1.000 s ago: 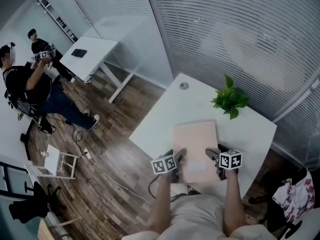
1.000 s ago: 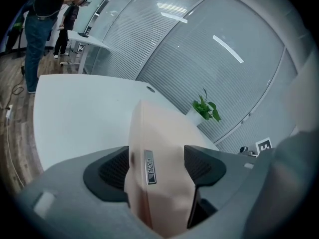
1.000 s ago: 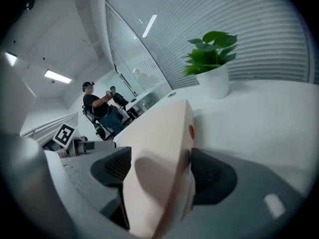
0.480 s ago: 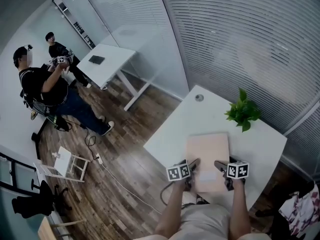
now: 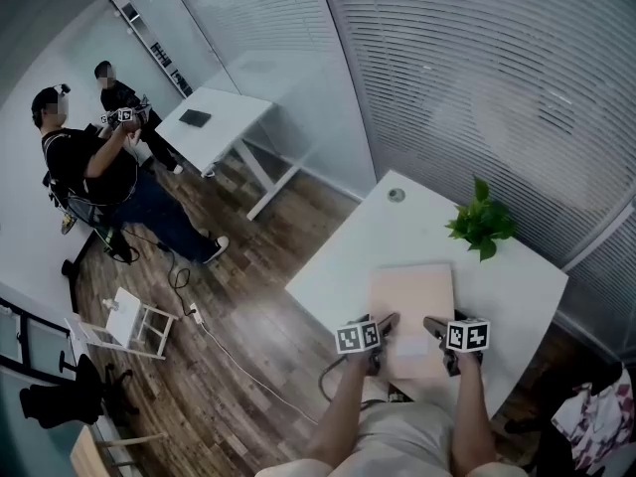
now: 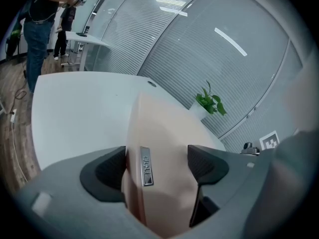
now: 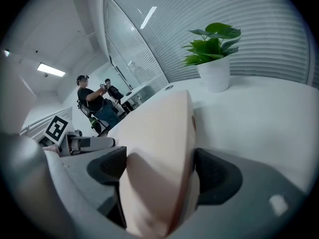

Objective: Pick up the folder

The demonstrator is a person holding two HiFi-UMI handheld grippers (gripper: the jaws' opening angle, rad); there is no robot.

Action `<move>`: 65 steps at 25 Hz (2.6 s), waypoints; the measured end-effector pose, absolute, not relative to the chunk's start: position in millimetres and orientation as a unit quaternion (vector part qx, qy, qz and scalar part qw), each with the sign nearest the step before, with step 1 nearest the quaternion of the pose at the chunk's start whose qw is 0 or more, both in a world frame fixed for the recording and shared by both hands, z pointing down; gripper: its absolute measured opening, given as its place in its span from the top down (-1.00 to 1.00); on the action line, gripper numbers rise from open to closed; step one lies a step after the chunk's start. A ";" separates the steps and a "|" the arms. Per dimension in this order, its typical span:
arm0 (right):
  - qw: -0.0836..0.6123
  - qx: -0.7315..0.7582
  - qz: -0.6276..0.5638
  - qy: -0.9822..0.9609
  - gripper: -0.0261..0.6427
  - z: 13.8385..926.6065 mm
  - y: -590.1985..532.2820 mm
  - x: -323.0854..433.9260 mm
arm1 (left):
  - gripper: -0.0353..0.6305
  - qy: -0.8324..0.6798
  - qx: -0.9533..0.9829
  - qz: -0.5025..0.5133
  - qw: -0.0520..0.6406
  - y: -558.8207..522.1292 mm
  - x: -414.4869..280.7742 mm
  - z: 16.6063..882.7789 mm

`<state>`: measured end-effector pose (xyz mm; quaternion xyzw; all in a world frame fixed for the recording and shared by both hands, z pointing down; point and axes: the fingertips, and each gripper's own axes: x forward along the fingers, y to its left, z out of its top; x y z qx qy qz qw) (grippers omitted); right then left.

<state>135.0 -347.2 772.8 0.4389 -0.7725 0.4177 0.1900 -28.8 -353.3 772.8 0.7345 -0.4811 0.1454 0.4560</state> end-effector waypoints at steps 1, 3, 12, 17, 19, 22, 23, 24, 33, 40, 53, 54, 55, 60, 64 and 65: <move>0.189 0.441 0.417 -0.772 -0.36 772.0 -346.0 136.0 | -0.24 -0.480 0.736 0.144 0.454 -352.6 -27.7 771.8; 0.189 0.445 0.414 -0.771 -0.36 769.6 -342.3 136.9 | -0.24 -0.480 0.740 0.143 0.450 -349.6 -26.7 769.1; 0.178 0.457 0.381 -0.783 -0.36 746.9 -348.6 132.4 | -0.24 -0.491 0.751 0.126 0.423 -350.9 -29.3 748.0; 0.166 0.455 0.360 -0.797 -0.36 730.4 -352.6 125.9 | -0.24 -0.498 0.757 0.111 0.408 -352.2 -33.7 733.7; 0.163 0.455 0.355 -0.800 -0.36 726.5 -352.4 124.8 | -0.24 -0.501 0.759 0.108 0.402 -351.4 -34.7 729.3; 0.157 0.455 0.345 -0.806 -0.36 717.7 -353.0 119.6 | -0.24 -0.508 0.764 0.103 0.386 -350.7 -40.0 718.8; 0.155 0.454 0.340 -0.808 -0.36 714.1 -353.7 116.7 | -0.24 -0.511 0.764 0.101 0.380 -350.7 -42.5 715.1; 0.155 0.454 0.336 -0.811 -0.36 710.2 -354.7 114.4 | -0.24 -0.514 0.765 0.098 0.376 -350.8 -44.5 711.6; 0.127 0.455 0.303 -0.828 -0.36 681.4 -363.1 108.5 | -0.24 -0.533 0.776 0.084 0.326 -358.6 -53.0 675.5; 0.100 0.456 0.280 -0.839 -0.36 656.0 -368.0 108.4 | -0.24 -0.538 0.789 0.072 0.289 -363.9 -53.4 646.1; 0.062 0.450 0.246 -0.856 -0.36 619.4 -364.4 98.2 | -0.24 -0.555 0.795 0.059 0.238 -356.5 -63.3 603.2; 0.061 0.451 0.245 -0.856 -0.36 619.0 -362.0 98.9 | -0.24 -0.555 0.795 0.060 0.236 -354.4 -62.4 602.7; 0.059 0.453 0.243 -0.856 -0.36 618.1 -358.9 99.8 | -0.24 -0.555 0.796 0.061 0.233 -352.0 -61.4 601.7; 0.039 0.462 0.230 -0.856 -0.36 606.7 -351.1 99.2 | -0.24 -0.552 0.805 0.061 0.211 -346.8 -62.9 587.2; 0.039 0.465 0.221 -0.856 -0.36 598.9 -344.6 93.7 | -0.24 -0.550 0.807 0.054 0.208 -340.0 -68.5 581.4; 0.040 0.467 0.218 -0.856 -0.36 595.7 -342.5 91.4 | -0.24 -0.549 0.808 0.051 0.207 -337.8 -71.0 579.3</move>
